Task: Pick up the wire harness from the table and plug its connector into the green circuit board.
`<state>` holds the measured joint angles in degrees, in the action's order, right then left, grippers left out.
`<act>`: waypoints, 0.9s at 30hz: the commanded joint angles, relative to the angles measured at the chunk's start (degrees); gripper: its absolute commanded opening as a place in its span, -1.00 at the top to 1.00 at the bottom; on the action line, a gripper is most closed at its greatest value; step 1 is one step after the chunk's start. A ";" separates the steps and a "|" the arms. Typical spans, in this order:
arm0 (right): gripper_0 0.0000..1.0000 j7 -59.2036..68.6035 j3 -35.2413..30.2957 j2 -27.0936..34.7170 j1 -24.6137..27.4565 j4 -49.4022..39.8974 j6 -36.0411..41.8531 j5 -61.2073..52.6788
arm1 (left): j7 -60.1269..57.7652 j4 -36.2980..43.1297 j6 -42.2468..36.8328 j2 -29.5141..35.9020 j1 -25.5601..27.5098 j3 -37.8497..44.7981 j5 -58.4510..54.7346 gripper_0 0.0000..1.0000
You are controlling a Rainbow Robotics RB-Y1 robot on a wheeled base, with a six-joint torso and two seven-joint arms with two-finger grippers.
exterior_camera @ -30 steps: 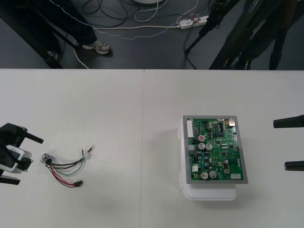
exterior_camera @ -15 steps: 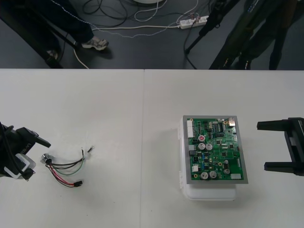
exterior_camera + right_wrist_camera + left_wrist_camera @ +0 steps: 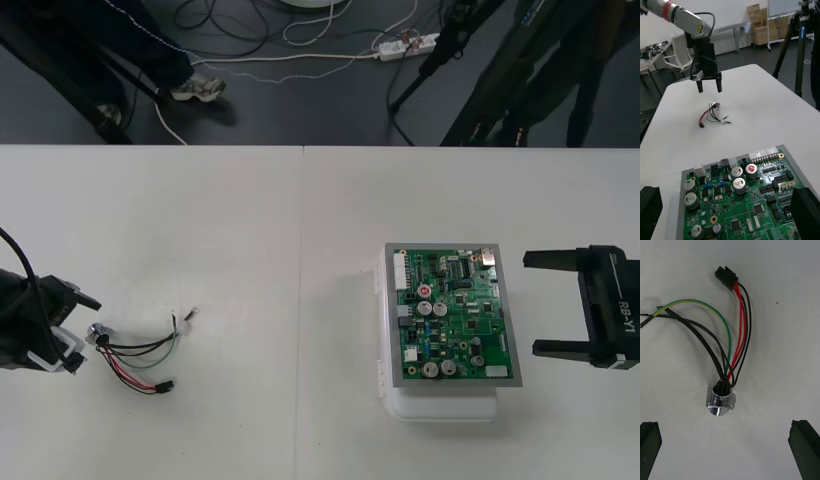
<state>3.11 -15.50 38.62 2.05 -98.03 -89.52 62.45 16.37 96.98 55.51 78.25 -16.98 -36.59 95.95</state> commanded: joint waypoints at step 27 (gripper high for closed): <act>-1.00 -9.17 0.03 12.88 -3.90 10.05 -0.48 -10.95 | 18.70 -12.34 -19.47 -6.54 -15.62 -24.32 4.60 -1.00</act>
<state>-2.91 -15.50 48.55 -0.20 -88.69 -89.52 53.19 32.98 85.20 40.01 72.60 -29.23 -57.89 99.83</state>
